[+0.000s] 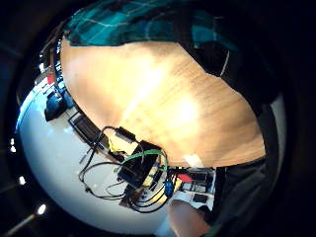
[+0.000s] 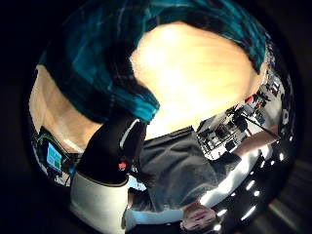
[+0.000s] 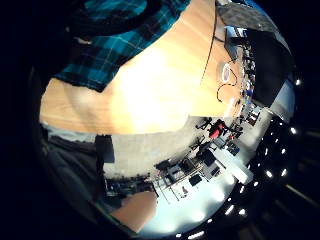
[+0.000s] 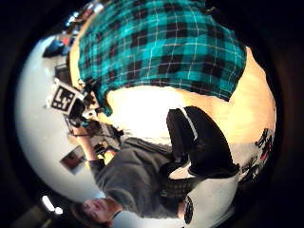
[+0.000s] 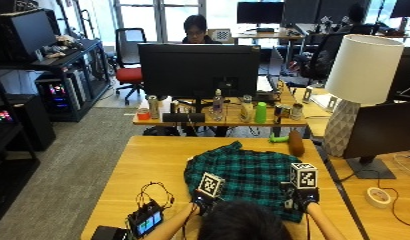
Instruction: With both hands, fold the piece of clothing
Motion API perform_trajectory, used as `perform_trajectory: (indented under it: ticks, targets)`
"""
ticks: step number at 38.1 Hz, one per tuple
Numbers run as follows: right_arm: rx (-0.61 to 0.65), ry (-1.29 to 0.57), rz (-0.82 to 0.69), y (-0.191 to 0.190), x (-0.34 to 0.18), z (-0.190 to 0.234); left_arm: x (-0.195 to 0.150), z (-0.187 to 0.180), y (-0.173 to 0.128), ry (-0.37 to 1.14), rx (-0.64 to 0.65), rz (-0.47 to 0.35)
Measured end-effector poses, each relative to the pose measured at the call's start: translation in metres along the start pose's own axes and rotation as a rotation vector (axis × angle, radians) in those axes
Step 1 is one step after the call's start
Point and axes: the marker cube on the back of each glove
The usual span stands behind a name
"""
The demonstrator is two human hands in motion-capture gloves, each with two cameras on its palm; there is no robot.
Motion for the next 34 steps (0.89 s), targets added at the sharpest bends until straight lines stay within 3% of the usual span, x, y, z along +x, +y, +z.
perform_trajectory:
  ticks: [7, 16, 21, 27, 32, 34]
  targets:
    - [-0.077, 0.023, -0.009, -0.013, 0.001, 0.031, 0.003, 0.003, -0.004, 0.009, 0.040, -0.019]
    - [-0.111, 0.042, 0.009, -0.031, 0.005, 0.059, 0.004, -0.013, -0.022, -0.029, 0.331, 0.066]
    - [-0.135, 0.026, -0.008, -0.025, 0.002, 0.060, -0.001, -0.022, -0.035, -0.132, 0.497, -0.008]
    - [-0.105, 0.041, -0.009, -0.031, 0.002, 0.062, 0.003, -0.036, -0.045, -0.135, 0.598, 0.060]
    - [-0.079, 0.055, 0.001, -0.040, 0.000, 0.067, 0.002, -0.060, -0.030, -0.065, 0.635, 0.134]
    - [-0.086, 0.054, -0.005, -0.043, -0.001, 0.070, -0.002, -0.073, -0.024, -0.060, 0.674, 0.128]
